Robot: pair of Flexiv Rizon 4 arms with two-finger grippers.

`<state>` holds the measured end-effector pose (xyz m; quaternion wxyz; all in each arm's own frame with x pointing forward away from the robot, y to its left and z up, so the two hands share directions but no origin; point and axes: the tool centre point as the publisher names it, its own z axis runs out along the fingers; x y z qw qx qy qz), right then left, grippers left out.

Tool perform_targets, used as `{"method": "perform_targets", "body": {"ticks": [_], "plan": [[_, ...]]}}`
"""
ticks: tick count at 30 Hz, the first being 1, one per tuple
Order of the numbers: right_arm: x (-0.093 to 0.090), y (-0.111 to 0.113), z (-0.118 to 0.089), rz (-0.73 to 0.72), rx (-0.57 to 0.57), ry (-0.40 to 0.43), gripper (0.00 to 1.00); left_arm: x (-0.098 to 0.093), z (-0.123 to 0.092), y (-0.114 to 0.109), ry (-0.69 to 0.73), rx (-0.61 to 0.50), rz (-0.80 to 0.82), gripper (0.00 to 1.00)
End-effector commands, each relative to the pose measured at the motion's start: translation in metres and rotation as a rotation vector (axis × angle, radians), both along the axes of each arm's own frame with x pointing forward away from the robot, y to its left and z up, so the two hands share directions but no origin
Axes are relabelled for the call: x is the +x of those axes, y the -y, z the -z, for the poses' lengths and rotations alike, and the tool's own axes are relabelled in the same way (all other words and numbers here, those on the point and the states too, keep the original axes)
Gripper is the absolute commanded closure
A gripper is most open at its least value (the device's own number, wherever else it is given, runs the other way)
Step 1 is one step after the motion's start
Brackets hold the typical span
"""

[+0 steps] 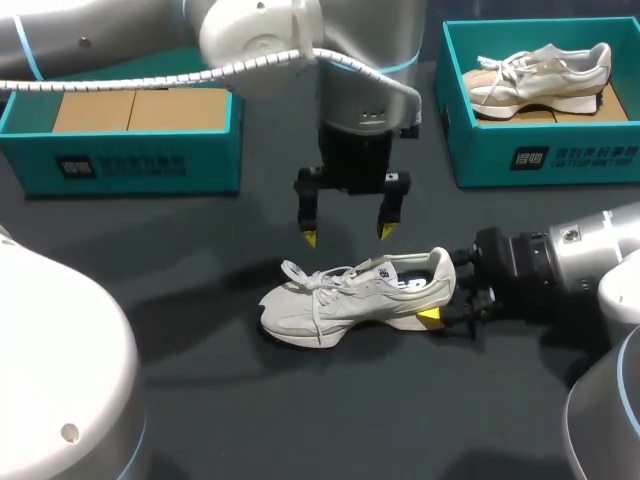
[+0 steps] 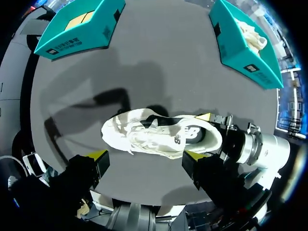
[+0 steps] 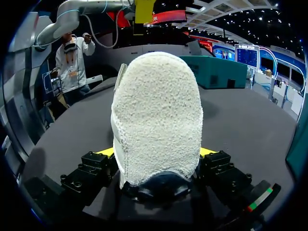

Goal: Take the shoe out of the shoebox, open the shoe tongue, remove and reinsert the insole, then place the shoe into the shoebox

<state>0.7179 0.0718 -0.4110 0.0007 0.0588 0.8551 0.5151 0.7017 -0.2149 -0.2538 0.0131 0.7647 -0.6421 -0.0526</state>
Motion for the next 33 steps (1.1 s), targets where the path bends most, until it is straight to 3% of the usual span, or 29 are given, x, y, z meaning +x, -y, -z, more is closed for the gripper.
{"method": "perform_targets", "body": {"ticks": [1,15,33], "plan": [[0.000,0.000,0.000,-0.001,-0.003,-0.002,1.00,0.010,0.023,0.028,-0.018,0.050,-0.033,0.00],[0.000,0.000,0.000,-0.001,-0.003,-0.002,1.00,0.011,0.051,0.059,-0.052,0.128,-0.080,0.00],[0.000,0.000,0.000,-0.001,-0.003,-0.002,1.00,0.004,0.078,0.068,-0.101,0.270,-0.069,0.00]]}}
